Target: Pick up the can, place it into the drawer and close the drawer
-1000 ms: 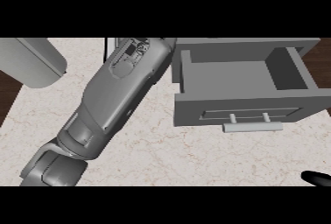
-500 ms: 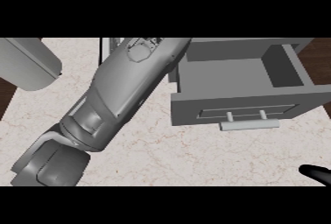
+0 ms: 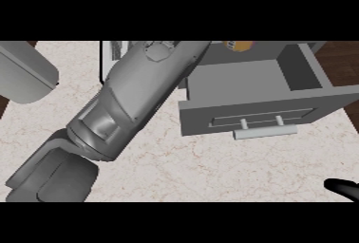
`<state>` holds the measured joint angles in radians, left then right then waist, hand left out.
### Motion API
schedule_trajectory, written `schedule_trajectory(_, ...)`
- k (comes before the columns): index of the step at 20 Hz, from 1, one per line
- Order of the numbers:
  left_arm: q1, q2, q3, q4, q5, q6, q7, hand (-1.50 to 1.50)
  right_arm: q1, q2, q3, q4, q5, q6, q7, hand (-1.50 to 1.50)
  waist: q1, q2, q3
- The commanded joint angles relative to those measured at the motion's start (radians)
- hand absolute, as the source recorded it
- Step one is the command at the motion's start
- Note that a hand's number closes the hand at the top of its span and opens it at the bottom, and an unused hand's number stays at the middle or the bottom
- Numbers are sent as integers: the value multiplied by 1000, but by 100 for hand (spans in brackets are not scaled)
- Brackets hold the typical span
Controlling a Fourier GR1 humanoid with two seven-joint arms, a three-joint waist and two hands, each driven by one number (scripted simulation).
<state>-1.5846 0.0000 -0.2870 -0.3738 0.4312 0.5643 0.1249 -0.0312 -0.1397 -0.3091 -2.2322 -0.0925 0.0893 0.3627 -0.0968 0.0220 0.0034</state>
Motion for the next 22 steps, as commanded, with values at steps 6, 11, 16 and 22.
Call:
schedule_trajectory(6, -41, 0, -34, 64, 48, 82, -45, -150, -7, -24, 40, -46, 63, 9, 7, -150, -1, 2, -1)
schedule_trajectory(11, -9, 0, -37, 48, 104, 89, -94, -150, -108, -86, 65, 31, 134, 31, -50, -150, -7, 11, 0)
schedule_trajectory(16, -39, 0, -23, 40, 154, 100, -86, -150, -142, -137, 130, 106, 303, 46, -141, -150, 3, 16, 0)
schedule_trajectory(22, -15, 0, -2, 46, 198, 98, -149, -150, -199, -183, 227, 183, 495, 34, -174, -150, 24, 11, -1)
